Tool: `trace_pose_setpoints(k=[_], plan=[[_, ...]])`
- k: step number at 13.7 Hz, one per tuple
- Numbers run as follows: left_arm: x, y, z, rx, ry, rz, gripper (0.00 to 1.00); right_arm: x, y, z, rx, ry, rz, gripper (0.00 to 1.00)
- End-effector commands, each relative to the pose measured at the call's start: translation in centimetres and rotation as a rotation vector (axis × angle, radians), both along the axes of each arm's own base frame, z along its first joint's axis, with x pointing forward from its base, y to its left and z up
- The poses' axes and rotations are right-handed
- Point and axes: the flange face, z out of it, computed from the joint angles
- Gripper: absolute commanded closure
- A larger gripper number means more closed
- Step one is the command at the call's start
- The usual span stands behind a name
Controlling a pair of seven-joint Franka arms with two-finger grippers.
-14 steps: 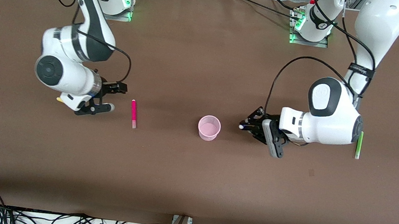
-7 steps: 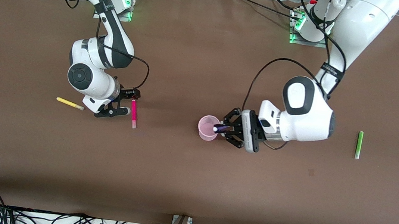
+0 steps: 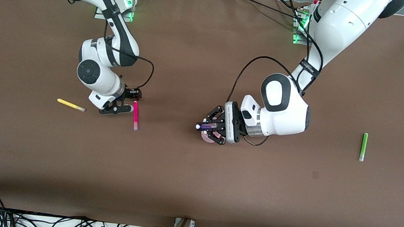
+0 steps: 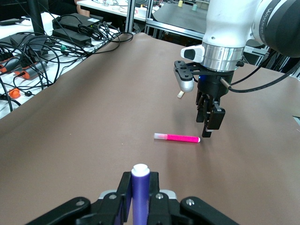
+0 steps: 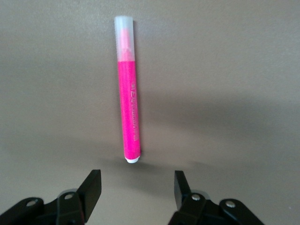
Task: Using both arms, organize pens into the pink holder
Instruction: 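Release the marker into the cup while the right gripper grips the pink marker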
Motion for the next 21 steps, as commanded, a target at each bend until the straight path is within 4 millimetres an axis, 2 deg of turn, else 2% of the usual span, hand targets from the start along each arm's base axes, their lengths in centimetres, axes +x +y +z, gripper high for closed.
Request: trace_pose_setpoints(k=[1, 4, 6, 7, 8, 12, 15, 18, 21], plan=[[-0.3, -0.7, -0.6, -0.020, -0.058, -0.033, 1.00, -1.3, 0.7, -0.1, 0.010, -0.022, -0.005, 0.40], [-0.2, -0.3, -1.5, -0.007, -0.123, -0.075, 1.00, -1.2, 0.8, -0.4, 0.011, -0.028, -0.003, 0.43], [-1.0, -0.6, -2.3, 0.002, -0.110, -0.089, 0.98, -0.7, 0.9, -0.6, 0.014, -0.032, -0.006, 0.43], [-1.1, -0.6, -2.4, 0.003, -0.107, -0.090, 0.91, -0.5, 0.9, -0.8, 0.014, -0.035, -0.008, 0.43], [-1.2, -0.6, -2.6, 0.004, -0.103, -0.097, 0.01, -0.4, 1.0, -0.8, 0.016, -0.037, -0.008, 0.43], [-0.9, 0.1, -1.8, -0.011, -0.101, -0.107, 0.00, -0.3, 1.7, -1.8, 0.020, -0.065, 0.000, 0.46], [-1.0, 0.8, -0.9, -0.070, 0.040, -0.124, 0.00, -0.3, 1.7, -1.9, 0.020, -0.065, 0.000, 0.46], [-1.6, 0.9, 1.6, -0.094, 0.253, -0.103, 0.00, -0.3, 1.7, -1.9, 0.020, -0.065, 0.000, 0.44], [-2.8, 0.6, 5.7, 0.021, 0.453, -0.079, 0.00, -0.4, 1.7, -2.1, 0.019, -0.064, 0.000, 0.45]])
